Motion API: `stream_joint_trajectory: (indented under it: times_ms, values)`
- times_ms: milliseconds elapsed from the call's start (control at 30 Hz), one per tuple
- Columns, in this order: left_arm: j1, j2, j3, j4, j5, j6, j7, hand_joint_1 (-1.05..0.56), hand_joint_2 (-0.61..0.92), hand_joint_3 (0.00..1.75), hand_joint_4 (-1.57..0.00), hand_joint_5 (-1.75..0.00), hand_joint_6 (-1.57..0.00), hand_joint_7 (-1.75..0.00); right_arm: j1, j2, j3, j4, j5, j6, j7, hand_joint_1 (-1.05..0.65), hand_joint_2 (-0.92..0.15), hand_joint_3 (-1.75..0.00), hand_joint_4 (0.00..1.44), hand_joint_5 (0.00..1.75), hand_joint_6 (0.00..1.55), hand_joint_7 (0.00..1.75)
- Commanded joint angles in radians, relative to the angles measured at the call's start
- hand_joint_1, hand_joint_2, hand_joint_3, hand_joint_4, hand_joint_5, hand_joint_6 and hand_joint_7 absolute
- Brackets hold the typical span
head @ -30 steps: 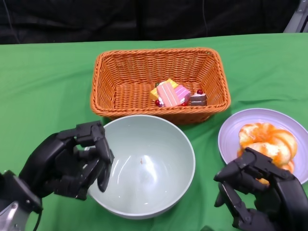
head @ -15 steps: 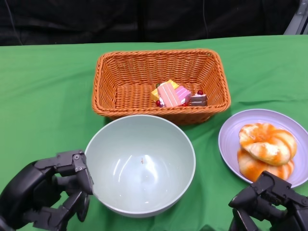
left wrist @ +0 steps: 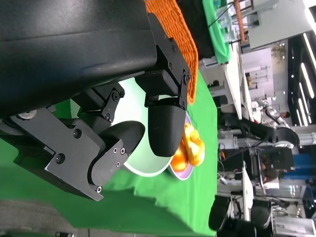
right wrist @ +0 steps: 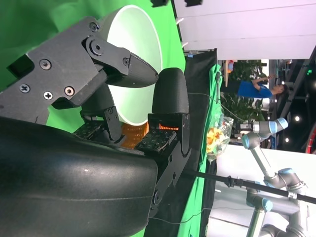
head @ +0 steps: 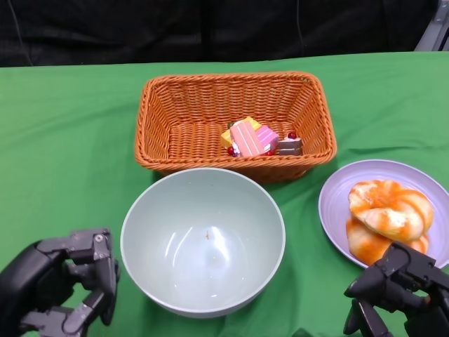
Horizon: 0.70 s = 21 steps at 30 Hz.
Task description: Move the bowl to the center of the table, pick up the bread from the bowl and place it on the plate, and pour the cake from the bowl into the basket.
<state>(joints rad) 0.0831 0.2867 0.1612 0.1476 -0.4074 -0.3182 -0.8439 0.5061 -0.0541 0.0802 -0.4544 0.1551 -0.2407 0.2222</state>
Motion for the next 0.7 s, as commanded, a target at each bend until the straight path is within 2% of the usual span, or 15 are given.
stream_joint_trajectory:
  times_ms: [33, 300, 700]
  values:
    - [-0.012, 0.023, 0.016, -0.003, -0.010, 0.025, 0.015, -0.06, 0.50, 1.33, -0.85, -1.75, -0.70, -1.65, -0.006, -0.019, -0.004, 0.012, -0.018, -0.016, 0.004, -0.16, -0.43, -1.17, 0.80, 1.58, 0.73, 1.33]
    - [-0.025, 0.026, 0.019, 0.008, 0.000, 0.027, 0.009, -0.05, 0.50, 1.33, -0.84, -1.75, -0.70, -1.65, -0.008, -0.012, 0.013, 0.005, -0.033, 0.001, -0.002, -0.16, -0.45, -1.10, 0.81, 1.57, 0.74, 1.33]
    - [-0.026, 0.021, 0.011, 0.001, 0.019, 0.018, 0.016, -0.03, 0.48, 1.38, -0.86, -1.75, -0.71, -1.66, -0.008, -0.018, -0.003, 0.020, -0.018, -0.014, 0.012, -0.18, -0.48, -1.08, 0.80, 1.56, 0.72, 1.35]
